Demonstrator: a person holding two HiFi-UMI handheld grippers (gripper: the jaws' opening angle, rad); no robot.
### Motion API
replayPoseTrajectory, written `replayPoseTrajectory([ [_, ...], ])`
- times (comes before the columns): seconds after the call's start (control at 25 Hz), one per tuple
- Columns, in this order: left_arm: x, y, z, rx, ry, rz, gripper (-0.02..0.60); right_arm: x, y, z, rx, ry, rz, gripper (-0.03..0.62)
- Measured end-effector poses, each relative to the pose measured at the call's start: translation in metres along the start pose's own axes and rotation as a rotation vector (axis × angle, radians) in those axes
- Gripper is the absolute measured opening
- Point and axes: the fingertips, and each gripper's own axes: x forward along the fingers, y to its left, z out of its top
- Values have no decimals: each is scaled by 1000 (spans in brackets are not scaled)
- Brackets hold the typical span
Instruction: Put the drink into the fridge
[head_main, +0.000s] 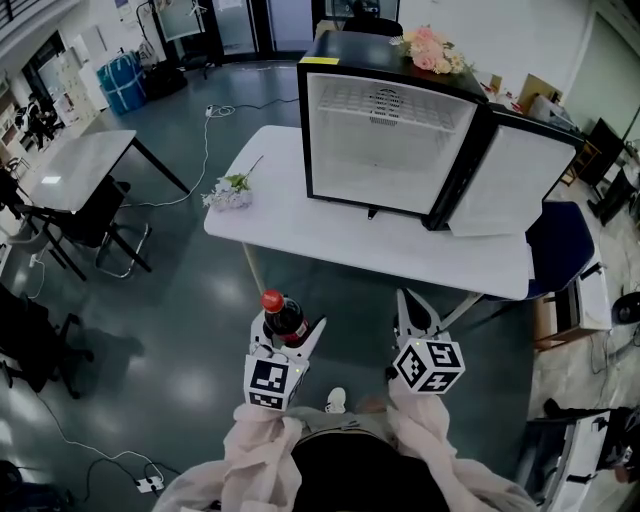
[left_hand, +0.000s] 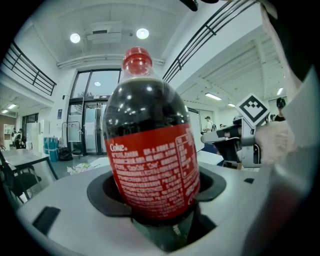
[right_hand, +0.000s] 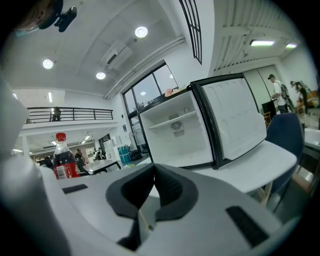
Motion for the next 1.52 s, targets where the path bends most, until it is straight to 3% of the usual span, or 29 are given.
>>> replayPoseTrajectory([
  [0.8,30,11,-22,-75,41,-26,336,31,-16,-19,11,77,-34,11],
  [1.52,138,58,-3,-25,38,5,334,143,-57,15,-20,83,11,11],
])
